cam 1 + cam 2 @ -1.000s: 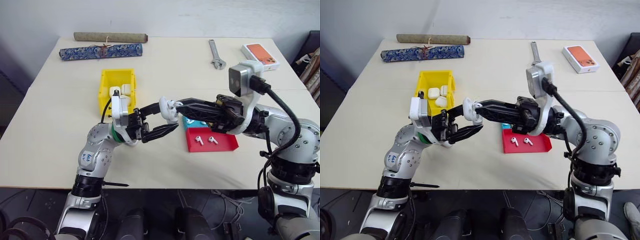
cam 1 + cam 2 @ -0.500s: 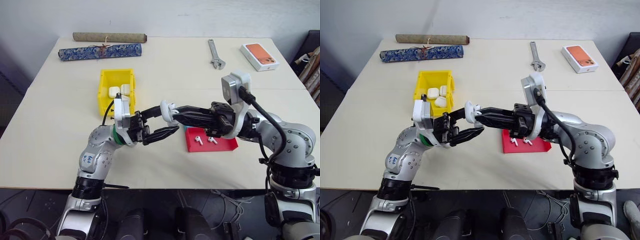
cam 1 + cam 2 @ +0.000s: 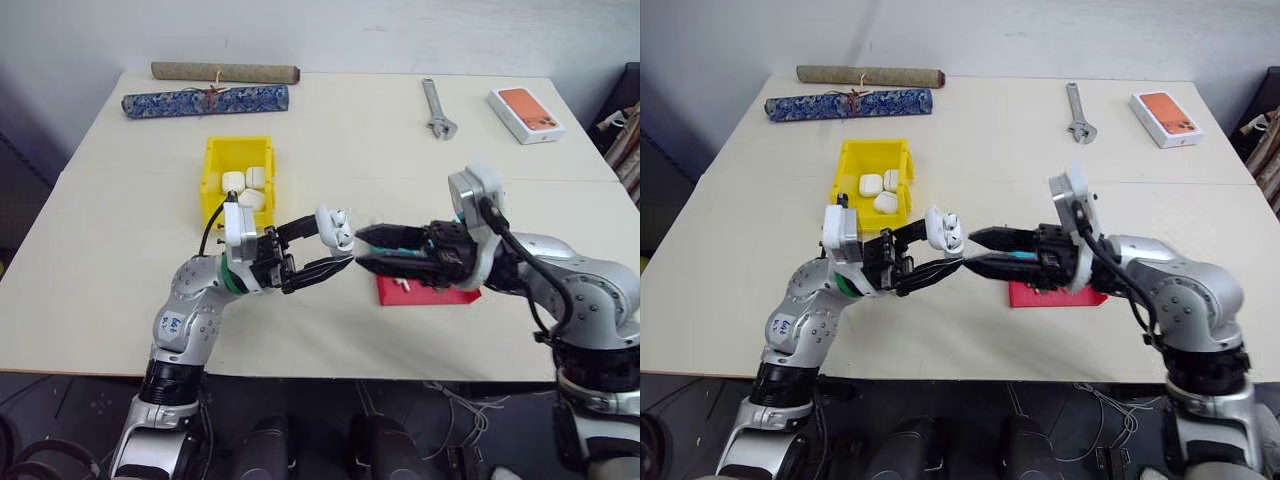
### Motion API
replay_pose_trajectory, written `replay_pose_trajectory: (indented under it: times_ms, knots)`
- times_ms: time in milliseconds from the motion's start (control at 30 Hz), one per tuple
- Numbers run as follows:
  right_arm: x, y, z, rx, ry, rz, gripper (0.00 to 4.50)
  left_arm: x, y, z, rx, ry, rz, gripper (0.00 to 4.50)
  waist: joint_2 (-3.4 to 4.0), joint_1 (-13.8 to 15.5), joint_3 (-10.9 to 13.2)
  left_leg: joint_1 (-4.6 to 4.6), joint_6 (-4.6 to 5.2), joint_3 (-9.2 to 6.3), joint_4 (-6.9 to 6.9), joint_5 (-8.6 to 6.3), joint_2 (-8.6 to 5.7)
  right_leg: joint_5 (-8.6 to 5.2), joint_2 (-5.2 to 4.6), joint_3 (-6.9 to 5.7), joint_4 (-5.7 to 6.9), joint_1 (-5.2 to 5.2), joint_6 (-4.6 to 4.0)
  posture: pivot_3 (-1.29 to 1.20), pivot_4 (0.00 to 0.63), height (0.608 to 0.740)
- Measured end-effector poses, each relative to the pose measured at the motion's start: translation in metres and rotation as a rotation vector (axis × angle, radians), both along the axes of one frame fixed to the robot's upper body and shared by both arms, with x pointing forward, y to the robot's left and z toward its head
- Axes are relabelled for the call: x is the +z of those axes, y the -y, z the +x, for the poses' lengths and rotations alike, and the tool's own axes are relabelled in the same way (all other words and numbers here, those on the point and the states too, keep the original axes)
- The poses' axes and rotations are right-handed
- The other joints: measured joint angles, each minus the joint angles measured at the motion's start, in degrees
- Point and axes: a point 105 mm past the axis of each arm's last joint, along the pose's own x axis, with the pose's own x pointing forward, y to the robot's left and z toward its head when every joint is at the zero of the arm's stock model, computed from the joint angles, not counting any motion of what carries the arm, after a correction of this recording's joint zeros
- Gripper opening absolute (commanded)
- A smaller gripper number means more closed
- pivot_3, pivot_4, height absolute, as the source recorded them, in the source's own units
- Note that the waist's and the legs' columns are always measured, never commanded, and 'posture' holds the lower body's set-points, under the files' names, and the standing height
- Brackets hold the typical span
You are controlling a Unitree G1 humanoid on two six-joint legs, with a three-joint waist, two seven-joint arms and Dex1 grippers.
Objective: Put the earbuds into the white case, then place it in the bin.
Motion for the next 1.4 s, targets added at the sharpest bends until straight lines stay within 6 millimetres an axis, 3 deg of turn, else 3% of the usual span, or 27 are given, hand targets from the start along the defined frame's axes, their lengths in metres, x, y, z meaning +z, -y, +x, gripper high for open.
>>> replay_pose_trajectory:
  times_ms: [133,200,367,500,633,800,900,1067,1233,1333,1400]
  knots:
    - [0.009,0.024,-0.007,-0.038,0.001,-0.024,3.35,-0.012,-0.016,-0.001,0.028,-0.028,0.061,2.79,-0.02,-0.16,0.01,0.03,0.02,0.01,0.0,-0.02,0.01,0.0,0.0,-0.01,-0.12,0.01,0.0,0.0,0.15,0.74]
    - [0.011,0.029,-0.001,-0.088,0.025,-0.019,2.95,-0.015,-0.019,-0.001,0.042,-0.025,0.102,2.79,-0.02,-0.14,0.01,0.03,0.02,0.03,0.0,-0.01,0.01,0.0,0.0,0.01,-0.1,0.0,0.0,0.0,0.15,0.74]
    - [0.01,0.036,0.019,-0.197,0.236,-0.111,1.36,-0.04,-0.03,0.023,0.2,0.019,0.4,2.79,-0.02,0.03,0.01,0.02,0.02,0.09,-0.01,-0.01,-0.04,0.0,0.0,0.04,-0.09,-0.06,0.0,0.0,0.15,0.74]
    - [0.002,0.006,0.022,-0.136,0.357,-0.169,0.05,-0.044,-0.014,0.031,0.213,0.028,0.477,2.79,-0.03,0.0,0.01,-0.01,0.01,0.06,-0.06,-0.01,-0.02,0.02,0.0,0.03,0.0,-0.07,0.03,0.0,0.15,0.74]
    - [-0.011,-0.031,0.022,-0.061,0.442,-0.232,0.05,-0.047,0.006,0.024,0.16,0.026,0.508,2.79,-0.02,-0.09,0.01,-0.11,-0.01,0.05,-0.04,0.0,-0.02,0.02,0.01,-0.03,0.0,-0.11,0.04,0.0,0.15,0.74]
    - [-0.009,-0.047,0.029,-0.079,0.551,-0.295,0.05,-0.049,0.008,0.023,0.154,0.005,0.524,2.79,-0.02,-0.11,0.01,-0.15,-0.02,-0.01,0.05,0.01,-0.02,0.02,0.02,-0.08,0.02,-0.12,0.04,0.0,0.15,0.74]
    - [-0.019,-0.052,0.035,-0.105,0.55,-0.333,0.05,-0.049,0.008,0.024,0.163,-0.001,0.524,2.79,-0.02,0.01,0.01,-0.22,-0.01,-0.03,0.1,0.01,-0.02,0.02,0.01,-0.11,0.02,-0.11,0.04,0.0,0.15,0.74]
    - [-0.039,-0.029,0.041,-0.143,0.552,-0.439,0.05,-0.052,0.003,0.025,0.189,-0.012,0.535,2.79,-0.03,0.38,0.01,-0.33,0.03,-0.08,0.22,-0.01,-0.04,0.06,0.01,-0.18,-0.02,-0.11,0.1,0.0,0.15,0.74]
    - [-0.043,-0.017,0.039,-0.157,0.544,-0.424,0.05,-0.054,0.002,0.025,0.195,-0.022,0.526,2.79,-0.03,0.1,0.01,-0.32,0.04,-0.08,0.24,-0.01,-0.02,0.06,0.02,-0.18,0.02,-0.11,0.1,0.0,0.15,0.74]
    - [-0.043,0.006,0.04,-0.26,0.556,-0.359,0.05,-0.041,-0.006,0.02,0.211,-0.027,0.448,2.79,-0.04,0.12,0.02,-0.33,0.04,-0.1,0.23,-0.01,-0.02,0.06,0.01,-0.18,-0.01,-0.1,0.11,0.0,0.15,0.74]
    - [-0.038,0.025,0.038,-0.349,0.544,-0.281,0.42,-0.03,-0.019,0.019,0.251,-0.06,0.383,2.79,-0.05,0.17,0.02,-0.32,0.04,-0.13,0.23,-0.01,-0.02,0.06,0.01,-0.19,0.01,-0.07,0.12,0.0,0.15,0.74]
